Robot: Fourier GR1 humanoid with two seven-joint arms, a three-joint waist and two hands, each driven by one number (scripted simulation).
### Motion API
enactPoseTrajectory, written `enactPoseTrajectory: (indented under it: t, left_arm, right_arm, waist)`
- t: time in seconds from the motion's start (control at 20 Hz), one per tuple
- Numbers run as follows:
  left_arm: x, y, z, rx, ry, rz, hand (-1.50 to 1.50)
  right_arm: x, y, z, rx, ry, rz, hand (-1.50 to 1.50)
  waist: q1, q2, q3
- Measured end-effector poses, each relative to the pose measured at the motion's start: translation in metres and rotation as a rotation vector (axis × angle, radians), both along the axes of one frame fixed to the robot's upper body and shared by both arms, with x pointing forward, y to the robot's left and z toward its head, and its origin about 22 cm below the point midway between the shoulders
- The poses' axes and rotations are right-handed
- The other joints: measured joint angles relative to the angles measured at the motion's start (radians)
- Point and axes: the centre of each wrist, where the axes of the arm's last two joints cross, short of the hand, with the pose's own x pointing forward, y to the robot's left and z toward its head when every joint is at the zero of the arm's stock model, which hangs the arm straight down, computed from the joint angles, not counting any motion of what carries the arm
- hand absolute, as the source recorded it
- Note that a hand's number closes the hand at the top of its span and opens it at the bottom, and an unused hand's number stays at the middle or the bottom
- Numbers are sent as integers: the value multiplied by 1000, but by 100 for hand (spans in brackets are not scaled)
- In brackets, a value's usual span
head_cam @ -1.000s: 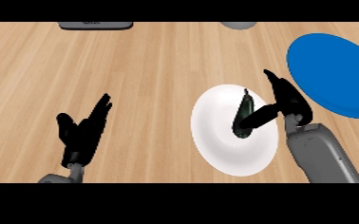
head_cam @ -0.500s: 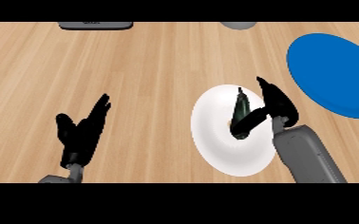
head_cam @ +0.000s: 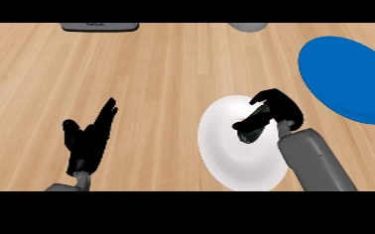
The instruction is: Pick the eggplant from the plate and place it in the plate
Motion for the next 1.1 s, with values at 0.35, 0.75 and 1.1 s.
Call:
enactPoseTrajectory:
  t: [0.35,0.75,1.1]
  left_arm:
    - [0,8,-2,-10,-1,-1,0]
    - [-11,18,-4,-6,22,44,0]
    - [-12,20,-1,-14,26,57,0]
  right_arm:
    - [-13,0,-4,-44,-51,103,150]
    - [-91,13,13,-48,-332,613,150]
    - [-143,-11,53,63,-759,601,150]
  waist:
    - [-5,2,6]
    - [-53,-12,9]
    - [-63,-7,9]
